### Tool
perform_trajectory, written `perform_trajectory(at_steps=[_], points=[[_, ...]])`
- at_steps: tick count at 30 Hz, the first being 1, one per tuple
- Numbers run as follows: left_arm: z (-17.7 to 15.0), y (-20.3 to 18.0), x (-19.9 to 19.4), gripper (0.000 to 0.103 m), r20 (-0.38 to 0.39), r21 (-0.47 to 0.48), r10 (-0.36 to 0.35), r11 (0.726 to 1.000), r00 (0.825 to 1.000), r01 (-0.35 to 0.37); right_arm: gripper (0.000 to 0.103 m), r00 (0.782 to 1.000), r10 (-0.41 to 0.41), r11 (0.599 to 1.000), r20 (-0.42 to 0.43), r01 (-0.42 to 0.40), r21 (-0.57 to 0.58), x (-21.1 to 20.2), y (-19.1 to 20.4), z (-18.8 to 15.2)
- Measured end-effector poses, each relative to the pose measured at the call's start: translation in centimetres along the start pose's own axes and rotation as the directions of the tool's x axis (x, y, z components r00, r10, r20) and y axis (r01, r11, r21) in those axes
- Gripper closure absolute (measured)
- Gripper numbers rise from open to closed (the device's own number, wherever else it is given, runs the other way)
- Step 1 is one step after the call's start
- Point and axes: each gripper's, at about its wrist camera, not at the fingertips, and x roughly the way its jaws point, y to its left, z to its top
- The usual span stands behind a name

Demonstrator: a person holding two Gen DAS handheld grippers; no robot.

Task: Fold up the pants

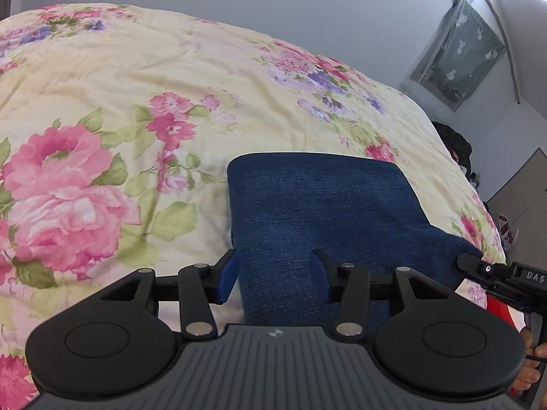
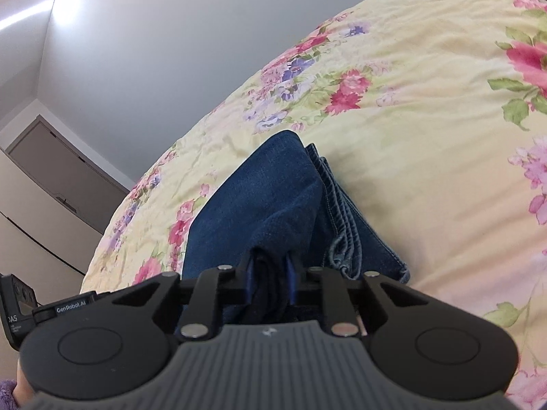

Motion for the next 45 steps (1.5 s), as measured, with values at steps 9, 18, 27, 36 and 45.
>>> perform_trajectory(at_steps=[9, 18, 27, 36, 45], points=[[-1.8, 1.1, -0.2, 0.05, 0.006, -0.033, -0.058, 0.998, 0.998, 0.058, 0.102, 0.997, -0.056, 0.994, 0.056, 0.06, -0.086, -3.2, 2.4, 2.1], [-3.4, -0.5, 2.2, 0.055, -0.019, 0.006, -0.12, 0.993, 0.993, 0.12, 0.103, 0.967, -0.255, 0.967, -0.02, 0.255, -0.029, 1.0, -5.1, -2.0], [-6.0, -1.5, 4.9, 0.054, -0.144, 0.112, -0.001, 0.994, 0.99, 0.018, 0.1, 0.957, -0.288, 0.956, -0.044, 0.285, -0.068, 1.0, -4.4, -2.8], [-1.5, -1.1, 3.5, 0.057, -0.035, 0.13, -0.027, 0.991, 0.999, 0.032, 0.083, 0.942, -0.318, 0.925, 0.106, 0.333, -0.181, -3.3, -1.0, -1.3], [4.0, -1.3, 7.3, 0.057, 0.034, 0.162, -0.023, 0.987, 0.999, 0.017, 0.087, 0.965, -0.236, 0.903, 0.115, 0.262, -0.34, 2.9, 2.3, 1.6]])
